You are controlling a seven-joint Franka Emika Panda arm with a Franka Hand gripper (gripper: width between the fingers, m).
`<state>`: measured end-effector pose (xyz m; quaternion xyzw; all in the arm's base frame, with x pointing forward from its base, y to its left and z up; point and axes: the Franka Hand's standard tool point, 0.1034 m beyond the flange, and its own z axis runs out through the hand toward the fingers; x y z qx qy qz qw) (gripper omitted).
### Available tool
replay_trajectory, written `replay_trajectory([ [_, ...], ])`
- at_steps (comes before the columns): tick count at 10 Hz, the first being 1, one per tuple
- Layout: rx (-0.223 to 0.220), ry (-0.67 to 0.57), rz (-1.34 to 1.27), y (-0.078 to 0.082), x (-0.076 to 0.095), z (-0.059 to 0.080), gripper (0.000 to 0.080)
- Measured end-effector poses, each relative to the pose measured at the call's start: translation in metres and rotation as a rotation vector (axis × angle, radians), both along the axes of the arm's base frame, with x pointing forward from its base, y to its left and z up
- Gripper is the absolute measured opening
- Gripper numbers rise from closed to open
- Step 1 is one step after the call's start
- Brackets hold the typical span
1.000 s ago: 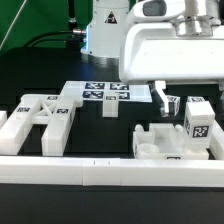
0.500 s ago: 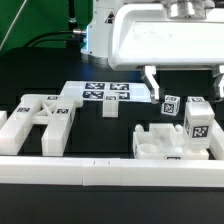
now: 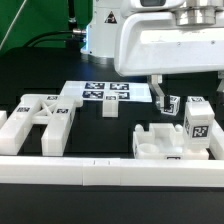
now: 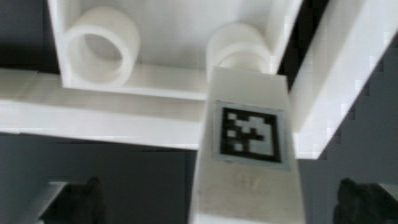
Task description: Assemble chair
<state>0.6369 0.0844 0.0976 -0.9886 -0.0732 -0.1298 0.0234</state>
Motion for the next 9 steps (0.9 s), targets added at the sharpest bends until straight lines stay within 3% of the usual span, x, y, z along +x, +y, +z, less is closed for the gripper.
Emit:
replay_trajectory([
  [5, -0.003, 0.37, 0.018, 0.002, -0.002, -0.001, 0.0649],
  [6, -0.002, 0.385, 0.017, 0.002, 0.005, 0.0, 0.0649],
  [9, -0.002, 0.378, 0.016, 0.003, 0.007, -0.007, 0.0649],
])
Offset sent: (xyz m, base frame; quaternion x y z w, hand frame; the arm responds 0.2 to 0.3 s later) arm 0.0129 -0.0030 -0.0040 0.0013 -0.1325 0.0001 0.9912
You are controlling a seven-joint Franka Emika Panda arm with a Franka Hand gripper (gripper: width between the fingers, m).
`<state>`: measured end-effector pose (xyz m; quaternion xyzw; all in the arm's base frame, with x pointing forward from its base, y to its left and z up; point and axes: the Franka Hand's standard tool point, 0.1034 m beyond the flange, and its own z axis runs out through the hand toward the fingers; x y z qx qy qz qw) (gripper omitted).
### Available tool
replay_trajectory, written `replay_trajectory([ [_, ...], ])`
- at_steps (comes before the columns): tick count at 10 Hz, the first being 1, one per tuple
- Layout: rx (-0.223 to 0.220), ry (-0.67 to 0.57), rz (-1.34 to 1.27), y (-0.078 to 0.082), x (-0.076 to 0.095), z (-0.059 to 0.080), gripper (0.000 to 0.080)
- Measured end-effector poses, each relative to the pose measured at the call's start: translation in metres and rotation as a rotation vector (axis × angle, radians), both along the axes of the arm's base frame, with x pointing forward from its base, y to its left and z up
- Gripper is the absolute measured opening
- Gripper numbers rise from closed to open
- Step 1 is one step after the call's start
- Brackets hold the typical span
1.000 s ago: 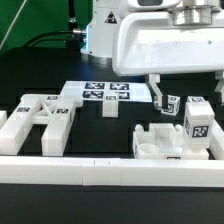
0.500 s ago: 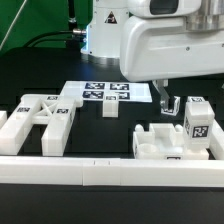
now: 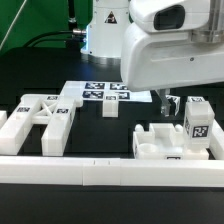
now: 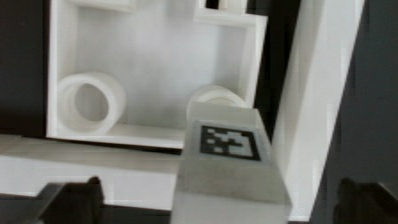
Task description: Assemble chair
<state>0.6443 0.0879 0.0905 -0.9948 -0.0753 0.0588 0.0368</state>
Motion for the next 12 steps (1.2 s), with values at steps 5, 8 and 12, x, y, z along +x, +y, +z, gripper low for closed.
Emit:
replay_trajectory([
  [5, 0.001, 0.0, 0.014, 0.0001, -0.0013, -0.0029, 0.0403],
  [8, -0.003, 0.003, -0.021, 0.0001, -0.0013, -0.003, 0.0288],
  [12, -0.036, -0.038, -0.392, 0.0042, -0.0064, -0.0032, 0.0288],
])
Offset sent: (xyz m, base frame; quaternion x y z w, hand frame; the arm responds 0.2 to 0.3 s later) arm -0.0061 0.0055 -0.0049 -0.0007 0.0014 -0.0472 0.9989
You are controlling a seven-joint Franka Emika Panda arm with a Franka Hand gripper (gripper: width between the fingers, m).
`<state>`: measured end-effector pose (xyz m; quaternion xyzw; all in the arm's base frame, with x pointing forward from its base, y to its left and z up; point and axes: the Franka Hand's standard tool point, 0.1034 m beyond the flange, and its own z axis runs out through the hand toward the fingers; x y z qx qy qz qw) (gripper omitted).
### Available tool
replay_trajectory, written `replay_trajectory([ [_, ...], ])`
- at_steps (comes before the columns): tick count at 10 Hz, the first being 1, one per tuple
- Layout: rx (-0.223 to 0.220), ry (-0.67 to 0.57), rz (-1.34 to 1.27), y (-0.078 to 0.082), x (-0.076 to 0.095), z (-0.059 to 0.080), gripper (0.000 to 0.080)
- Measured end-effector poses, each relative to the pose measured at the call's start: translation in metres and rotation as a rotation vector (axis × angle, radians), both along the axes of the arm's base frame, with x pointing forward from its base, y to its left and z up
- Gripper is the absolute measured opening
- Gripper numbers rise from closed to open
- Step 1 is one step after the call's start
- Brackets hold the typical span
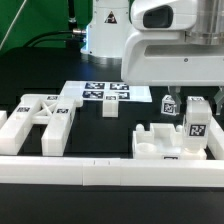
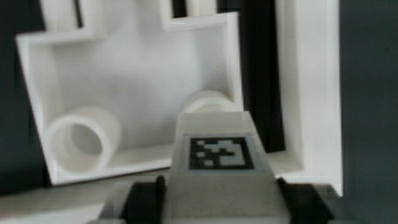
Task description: Assemble chair
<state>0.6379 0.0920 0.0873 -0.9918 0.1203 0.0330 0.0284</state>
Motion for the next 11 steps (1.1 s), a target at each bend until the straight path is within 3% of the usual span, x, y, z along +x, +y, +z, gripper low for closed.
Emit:
replay_trajectory([
  [3, -0.003, -0.079, -0.239, 0.006, -0.005, 0.0, 0.0288],
  [8, 0.013, -0.077, -0.536, 0.016, -0.004, 0.0, 0.0288],
  [11, 0.05, -0.063, -0.816, 0.021, -0.003, -0.001, 0.0288],
])
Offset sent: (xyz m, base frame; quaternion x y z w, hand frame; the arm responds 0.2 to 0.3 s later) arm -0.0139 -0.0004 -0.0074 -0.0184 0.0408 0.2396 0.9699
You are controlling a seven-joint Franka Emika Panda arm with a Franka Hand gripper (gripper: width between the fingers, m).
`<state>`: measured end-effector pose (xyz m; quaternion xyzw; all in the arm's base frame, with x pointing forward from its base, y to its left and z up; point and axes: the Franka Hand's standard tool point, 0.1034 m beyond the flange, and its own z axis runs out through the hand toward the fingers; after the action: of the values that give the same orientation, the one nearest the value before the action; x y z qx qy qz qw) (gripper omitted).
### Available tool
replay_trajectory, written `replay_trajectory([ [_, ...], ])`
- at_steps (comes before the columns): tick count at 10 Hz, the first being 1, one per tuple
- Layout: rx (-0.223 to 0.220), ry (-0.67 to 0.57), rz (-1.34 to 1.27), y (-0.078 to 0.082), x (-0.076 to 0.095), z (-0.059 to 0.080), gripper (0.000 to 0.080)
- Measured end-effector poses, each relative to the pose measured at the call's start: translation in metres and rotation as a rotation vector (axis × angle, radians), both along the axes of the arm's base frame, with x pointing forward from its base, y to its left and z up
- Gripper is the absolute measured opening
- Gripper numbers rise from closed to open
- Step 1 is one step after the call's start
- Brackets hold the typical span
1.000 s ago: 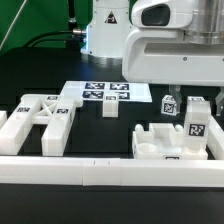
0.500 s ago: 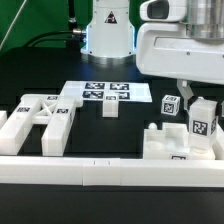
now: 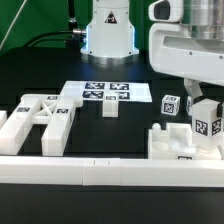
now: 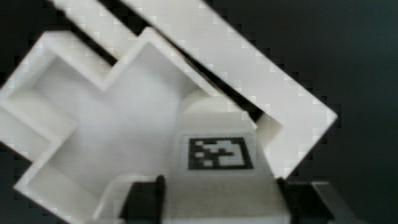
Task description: Assemble chair
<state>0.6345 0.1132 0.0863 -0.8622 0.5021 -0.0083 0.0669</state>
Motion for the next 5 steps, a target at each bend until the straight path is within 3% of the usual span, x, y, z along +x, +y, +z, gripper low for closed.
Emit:
replay_trajectory([
  [3, 0.044, 0.037, -0.306, 0.0087, -0.0011, -0.0003, 0.0288],
  [5, 0.045, 0.037, -0.304, 0.0086, -0.0011, -0.0004, 0.0291],
])
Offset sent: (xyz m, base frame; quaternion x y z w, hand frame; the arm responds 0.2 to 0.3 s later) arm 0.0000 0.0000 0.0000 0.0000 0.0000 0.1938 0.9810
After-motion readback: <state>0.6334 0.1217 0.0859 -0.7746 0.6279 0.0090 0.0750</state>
